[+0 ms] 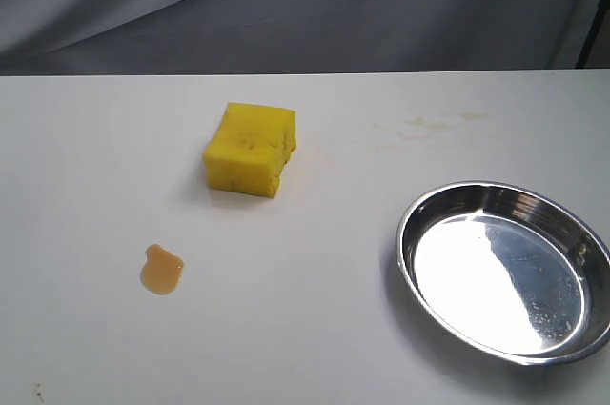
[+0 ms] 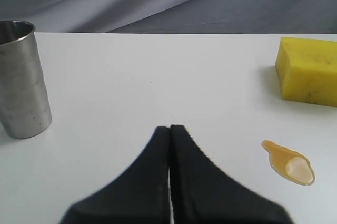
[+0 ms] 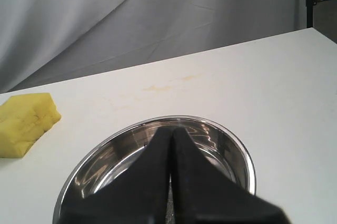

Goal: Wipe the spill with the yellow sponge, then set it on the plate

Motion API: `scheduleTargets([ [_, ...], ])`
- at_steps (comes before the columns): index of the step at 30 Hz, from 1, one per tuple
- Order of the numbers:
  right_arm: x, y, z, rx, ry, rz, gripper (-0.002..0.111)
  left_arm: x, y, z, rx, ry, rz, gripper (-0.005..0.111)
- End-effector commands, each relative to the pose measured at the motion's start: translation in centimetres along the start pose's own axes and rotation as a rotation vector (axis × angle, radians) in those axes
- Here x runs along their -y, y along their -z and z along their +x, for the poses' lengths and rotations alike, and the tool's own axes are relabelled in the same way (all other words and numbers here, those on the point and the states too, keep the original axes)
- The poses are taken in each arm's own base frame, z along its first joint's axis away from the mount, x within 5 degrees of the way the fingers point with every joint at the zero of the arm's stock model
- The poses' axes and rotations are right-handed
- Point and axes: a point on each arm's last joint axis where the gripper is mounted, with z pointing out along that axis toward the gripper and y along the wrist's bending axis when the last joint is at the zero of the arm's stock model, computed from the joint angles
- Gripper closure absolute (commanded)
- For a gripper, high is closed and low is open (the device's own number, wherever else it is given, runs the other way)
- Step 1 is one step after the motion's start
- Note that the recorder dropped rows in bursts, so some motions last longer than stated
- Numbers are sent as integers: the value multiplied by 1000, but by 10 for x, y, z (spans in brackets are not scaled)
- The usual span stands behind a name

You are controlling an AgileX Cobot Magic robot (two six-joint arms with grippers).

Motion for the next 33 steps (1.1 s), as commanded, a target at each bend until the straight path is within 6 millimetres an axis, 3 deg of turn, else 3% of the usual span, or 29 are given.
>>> scheduleTargets([
  [1,0,0,0,14,-2,-3,108,0,0,0,12,0,0,107],
  [16,2,13,-46,541,-29,6,108,0,0,0,12,0,0,107],
  [20,2,21,-57,692,-139,-30,108,0,0,0,12,0,0,107],
  [24,-1,26,-67,722,-137,-44,108,0,0,0,12,0,0,107],
  [27,-9,32,-83,717,-36,-56,108,0,0,0,12,0,0,107],
  [33,-23,16,-122,489,111,-17,108,0,0,0,12,0,0,107],
])
